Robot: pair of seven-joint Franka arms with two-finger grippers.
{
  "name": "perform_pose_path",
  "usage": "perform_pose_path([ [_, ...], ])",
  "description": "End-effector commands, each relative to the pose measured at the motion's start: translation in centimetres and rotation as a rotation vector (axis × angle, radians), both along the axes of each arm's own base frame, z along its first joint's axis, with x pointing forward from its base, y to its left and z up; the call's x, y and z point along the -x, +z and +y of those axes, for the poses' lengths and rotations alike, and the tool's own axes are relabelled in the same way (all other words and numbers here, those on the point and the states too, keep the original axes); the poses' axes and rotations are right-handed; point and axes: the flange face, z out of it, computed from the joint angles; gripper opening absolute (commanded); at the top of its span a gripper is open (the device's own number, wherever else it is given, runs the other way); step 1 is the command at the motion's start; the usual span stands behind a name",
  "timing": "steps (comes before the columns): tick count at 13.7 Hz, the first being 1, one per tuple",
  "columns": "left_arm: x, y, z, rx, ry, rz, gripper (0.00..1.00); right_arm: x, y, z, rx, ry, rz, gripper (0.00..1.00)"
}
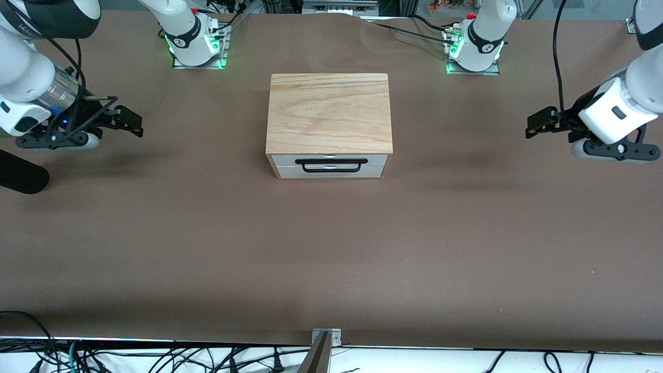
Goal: Pull top drawer with both arms simultaneously
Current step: 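Reach both grippers toward the black drawer handle from either end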
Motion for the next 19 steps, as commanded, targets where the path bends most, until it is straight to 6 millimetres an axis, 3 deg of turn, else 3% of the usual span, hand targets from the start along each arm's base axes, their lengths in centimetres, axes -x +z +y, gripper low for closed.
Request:
perform_pose_path([
  [1, -1.6, -2.9, -1.6, 0.04, -0.03, 0.054, 1.0, -0.7, -2.7, 1.2, -0.091, 0.004, 0.065, 1.0],
  [5, -3.4, -10.8, -6.0, 0.12, -0.063, 0.191, 1.0, -2.1, -8.4, 4.2, -0.304, -0.005, 0.186, 1.0],
  [10, -5.3, -16.8, -11.0, 0.365, 0.001, 0.224, 1.0, -3.7, -16.7, 10.9, -0.562, -0.093, 0.294, 1.0],
  [14, -6.6, -21.0, -14.9, 0.578, 0.013, 0.21, 1.0, -4.0, -20.7, 17.5, -0.71, -0.041, 0.209, 1.0],
  [17, -7.3, -24.4, -16.4, 0.853, -0.008, 0.164, 1.0, -4.4, -24.4, 19.8, -0.855, -0.079, 0.157, 1.0],
  [19, -7.1, -26.3, -17.5, 0.937, -0.046, 0.149, 1.0, -3.9, -25.5, 21.8, -0.975, -0.082, 0.139, 0.99],
])
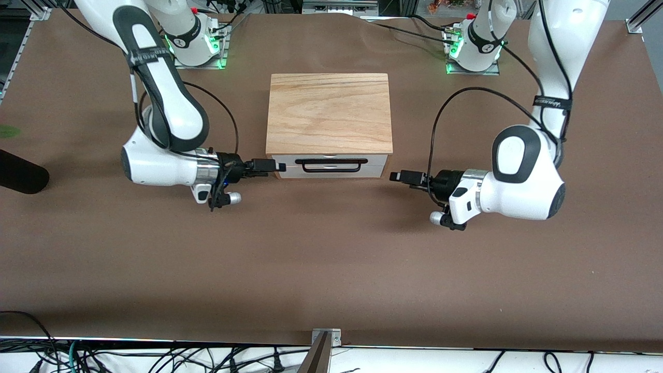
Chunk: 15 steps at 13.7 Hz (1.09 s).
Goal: Pull top drawer with both arms simultaneously
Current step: 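Reach both grippers toward the black drawer handle from either end, then close both grippers on the ends of the black handle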
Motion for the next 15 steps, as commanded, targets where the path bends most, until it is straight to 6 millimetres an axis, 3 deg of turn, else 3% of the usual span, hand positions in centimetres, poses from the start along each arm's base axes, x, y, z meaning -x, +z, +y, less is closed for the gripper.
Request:
perform_pose_path([
  [1, 0.0, -2.5, -1.1, 0.136, -0.02, -0.059, 1.0, 0.3, -1.3, 2.0, -0.131, -0.013, -0.056, 0.96],
  [4, 1.3, -7.0, -1.3, 0.283, -0.007, -0.096, 1.0, 0.7, -3.6, 3.0, -0.246, 0.02, -0.148, 0.94],
  [7, 3.5, -11.0, -1.2, 0.387, 0.019, -0.135, 1.0, 2.1, -7.3, 3.7, -0.452, 0.063, -0.16, 0.94],
  [10, 5.1, -12.6, -2.3, 0.45, 0.044, -0.146, 1.0, 2.9, -11.6, 2.9, -0.519, 0.104, -0.239, 0.87],
  [11, 5.7, -12.8, -3.5, 0.482, 0.051, -0.143, 1.0, 3.1, -12.0, 2.9, -0.542, 0.098, -0.243, 0.81],
  [15, 6.3, -13.3, -4.3, 0.518, 0.061, -0.156, 0.89, 2.9, -11.8, 3.0, -0.554, 0.094, -0.257, 0.64],
])
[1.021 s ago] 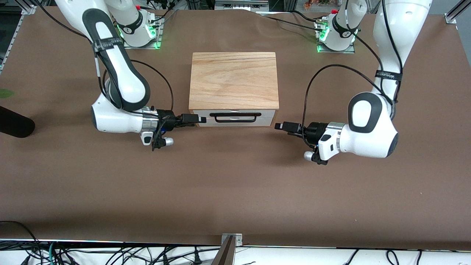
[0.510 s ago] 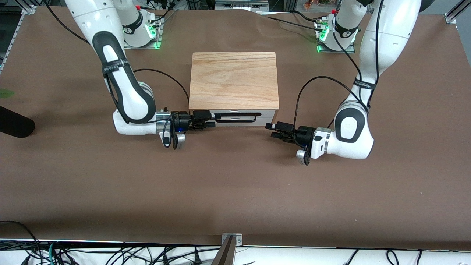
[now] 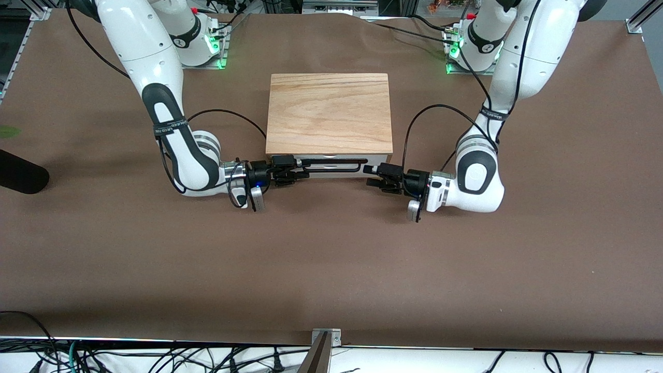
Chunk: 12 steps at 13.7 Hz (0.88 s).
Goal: Pull top drawer with both arms simultaneously
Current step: 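Close both grippers on the ends of the black handle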
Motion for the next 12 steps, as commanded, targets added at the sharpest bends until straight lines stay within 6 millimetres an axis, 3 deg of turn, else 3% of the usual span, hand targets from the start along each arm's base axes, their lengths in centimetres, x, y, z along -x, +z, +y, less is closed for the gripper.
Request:
perform_pose_path([
  [1, 0.6, -0.08, -0.5, 0.037, 0.018, -0.031, 0.85, -0.33, 0.91, 0.26, -0.031, -0.006, -0.023, 0.59],
  [5, 0.93, -0.29, -0.53, 0.043, 0.011, -0.048, 0.53, -0.35, 0.97, 0.37, -0.032, -0.006, -0.022, 0.27],
  [9, 1.34, -0.61, -0.79, 0.052, 0.003, -0.066, 0.22, -0.42, 1.0, 0.23, -0.034, -0.008, -0.023, 0.05],
  [10, 1.34, -0.61, -0.79, 0.052, 0.003, -0.067, 0.12, -0.36, 1.06, 0.29, -0.04, -0.003, -0.022, 0.02],
  [12, 1.38, -0.6, -0.87, 0.053, 0.002, -0.067, 0.09, -0.42, 1.15, 0.2, -0.045, 0.0, -0.022, 0.0],
])
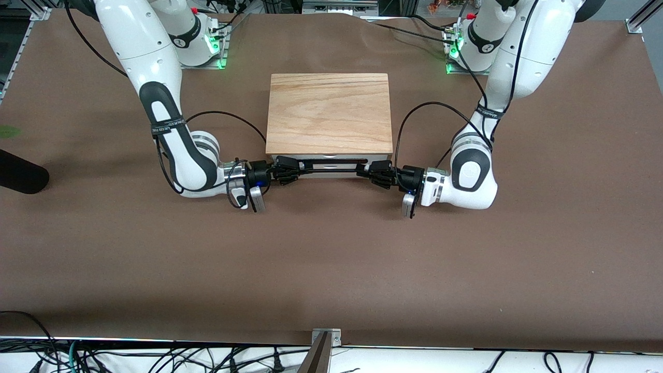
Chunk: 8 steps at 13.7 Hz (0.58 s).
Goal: Pull top drawer with both arms simultaneously
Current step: 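Close both grippers on the ends of the black handle, then pull the handle out of the box with both grippers together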
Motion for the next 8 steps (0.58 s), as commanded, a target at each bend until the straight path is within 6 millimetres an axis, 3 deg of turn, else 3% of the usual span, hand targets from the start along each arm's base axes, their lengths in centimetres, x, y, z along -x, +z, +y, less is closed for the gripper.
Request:
perform_pose_path([
  [1, 0.4, 0.1, -0.3, 0.032, 0.021, -0.02, 0.08, 0.0, 0.2, -0.1, -0.015, -0.006, -0.014, 0.0],
  [5, 0.1, -0.1, -0.2, 0.032, 0.024, -0.021, 0.06, -0.2, 0.4, 0.1, -0.016, -0.008, -0.01, 0.0],
  [8, -0.9, -0.1, -0.3, 0.037, 0.035, -0.03, 0.06, -1.6, 1.5, 0.4, -0.015, -0.016, -0.01, 0.0],
])
